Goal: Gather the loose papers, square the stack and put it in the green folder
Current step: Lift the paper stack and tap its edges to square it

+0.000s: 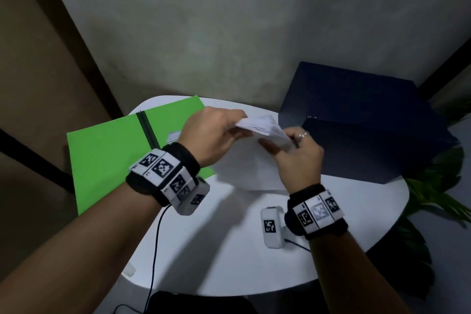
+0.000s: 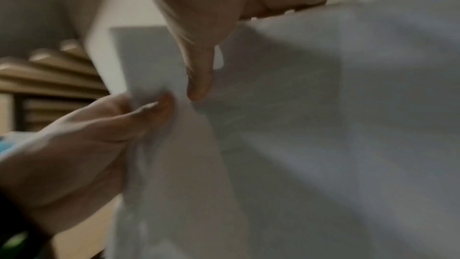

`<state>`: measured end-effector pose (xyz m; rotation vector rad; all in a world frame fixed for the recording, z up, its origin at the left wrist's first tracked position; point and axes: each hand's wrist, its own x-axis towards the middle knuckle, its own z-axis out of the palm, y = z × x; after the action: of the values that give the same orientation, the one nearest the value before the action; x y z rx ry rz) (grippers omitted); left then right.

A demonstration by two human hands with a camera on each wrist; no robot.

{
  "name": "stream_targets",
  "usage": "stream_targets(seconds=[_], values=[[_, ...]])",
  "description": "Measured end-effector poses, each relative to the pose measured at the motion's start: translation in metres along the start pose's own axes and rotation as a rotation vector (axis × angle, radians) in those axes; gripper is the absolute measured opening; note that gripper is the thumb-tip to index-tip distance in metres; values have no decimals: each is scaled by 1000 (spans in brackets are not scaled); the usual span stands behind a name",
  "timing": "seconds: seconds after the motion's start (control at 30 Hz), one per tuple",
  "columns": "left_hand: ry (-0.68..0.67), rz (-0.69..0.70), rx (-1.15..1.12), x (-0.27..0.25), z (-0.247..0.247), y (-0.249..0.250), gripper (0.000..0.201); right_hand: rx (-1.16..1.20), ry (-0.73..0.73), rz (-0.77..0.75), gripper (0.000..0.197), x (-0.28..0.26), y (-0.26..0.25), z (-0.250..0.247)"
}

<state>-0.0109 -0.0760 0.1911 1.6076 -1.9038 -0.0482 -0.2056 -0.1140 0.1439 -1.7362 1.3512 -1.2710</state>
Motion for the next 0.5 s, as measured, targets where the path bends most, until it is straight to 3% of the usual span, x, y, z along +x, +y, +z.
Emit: stream_targets(seconds=[0.03, 0.1, 0.13, 0.17, 0.23, 0.3, 0.4, 0.43, 0.5], values=[[51, -34, -45, -4, -2, -7, 25, -61, 78, 98, 42, -4, 10, -1], [101, -172, -255, -12, -10, -31, 15, -210, 199, 326, 85, -13, 43, -10], [118, -244, -423, -18, -14, -43, 5, -139, 236, 452, 105, -17, 57, -15], [147, -305, -569, -22, -16, -53, 12, 54, 255, 548, 120, -20, 72, -19], [175, -399, -770, -31, -13, -69, 22, 452, 199, 622, 127, -23, 92, -24], [180, -491, -891, -40, -5, -75, 11, 592, 77, 623, 100, -19, 86, -29], [223, -613, -895, -54, 14, -80, 19, 508, 21, 553, 27, -13, 68, -35], [243, -628, -833, -60, 22, -79, 15, 466, 53, 518, 18, -15, 69, -38], [289, -660, -740, -75, 37, -74, 22, 371, 112, 452, 18, -25, 77, -43]])
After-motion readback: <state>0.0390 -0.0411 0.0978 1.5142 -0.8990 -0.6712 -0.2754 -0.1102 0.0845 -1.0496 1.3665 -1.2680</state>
